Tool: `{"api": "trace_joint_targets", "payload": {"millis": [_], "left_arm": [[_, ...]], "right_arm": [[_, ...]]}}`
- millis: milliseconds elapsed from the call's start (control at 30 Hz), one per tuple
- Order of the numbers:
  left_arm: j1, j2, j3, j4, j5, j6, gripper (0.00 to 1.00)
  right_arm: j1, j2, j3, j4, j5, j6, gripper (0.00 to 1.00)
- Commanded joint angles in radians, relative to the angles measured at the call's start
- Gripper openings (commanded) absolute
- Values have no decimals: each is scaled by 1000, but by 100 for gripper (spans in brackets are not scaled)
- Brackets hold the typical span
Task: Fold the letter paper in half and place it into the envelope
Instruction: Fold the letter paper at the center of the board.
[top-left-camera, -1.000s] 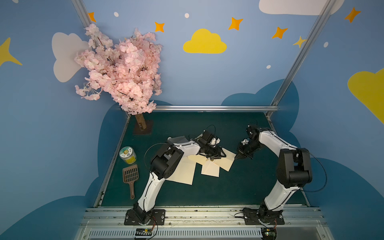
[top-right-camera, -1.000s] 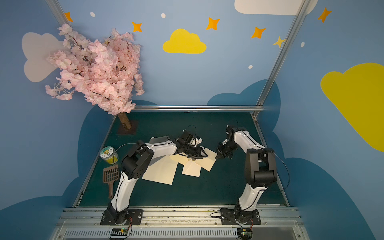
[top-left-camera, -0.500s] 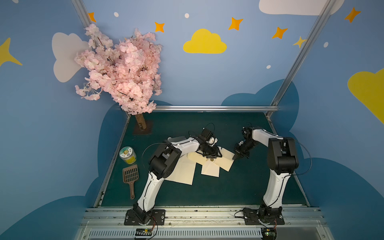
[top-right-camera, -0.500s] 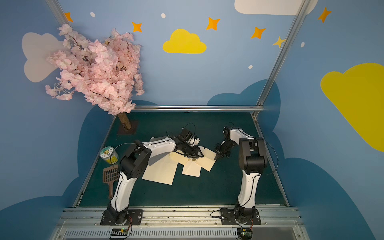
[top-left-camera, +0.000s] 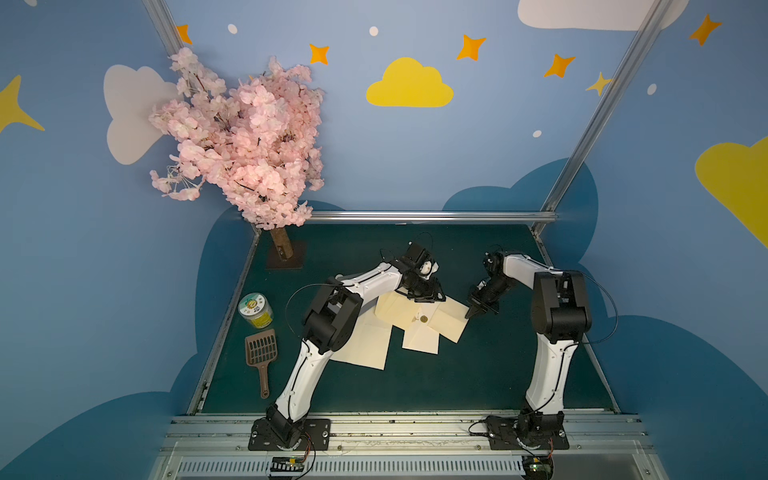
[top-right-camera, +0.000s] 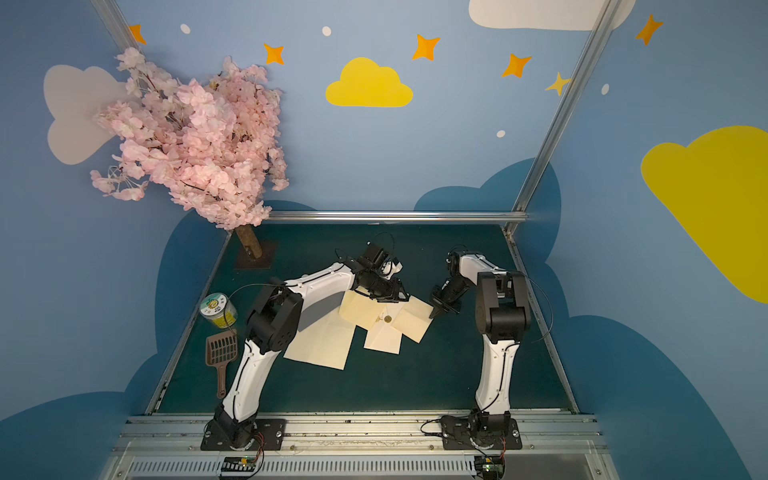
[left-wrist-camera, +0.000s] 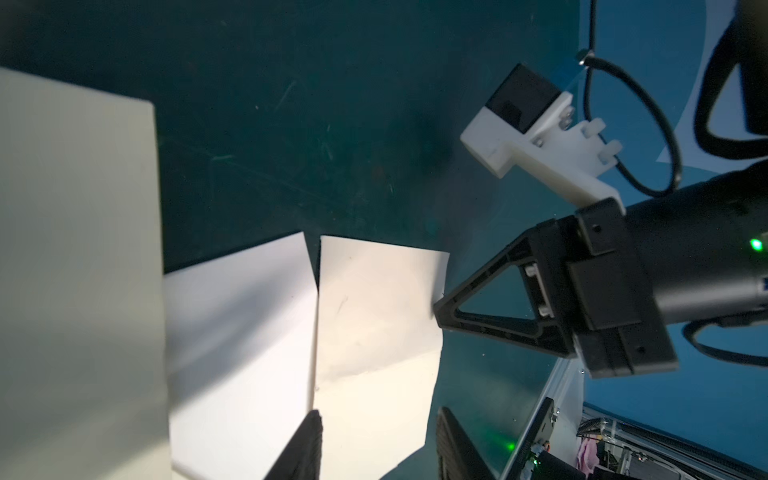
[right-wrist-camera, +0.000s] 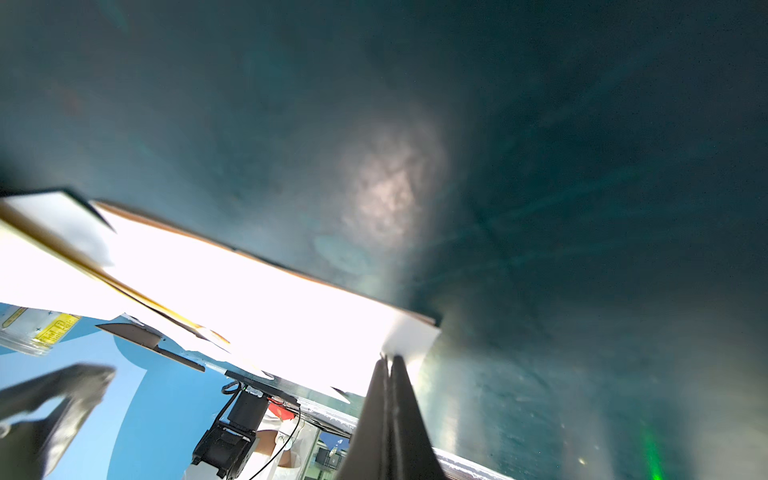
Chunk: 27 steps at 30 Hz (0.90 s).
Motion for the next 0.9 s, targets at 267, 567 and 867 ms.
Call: {"api": "trace_joint_targets", "payload": {"millis": [267,567,867], "left_arm": [[-17,75,65,-113,-24,56,45],[-49,118,110,-185,-9,111,45],[-59,100,92,-134,35,90,39]], "right_arm": [[-16,14,23,4,19,-28,0],[-18,26,57,-13,17,-39,0],[-23,49,71,-15,8,-45,0]]}}
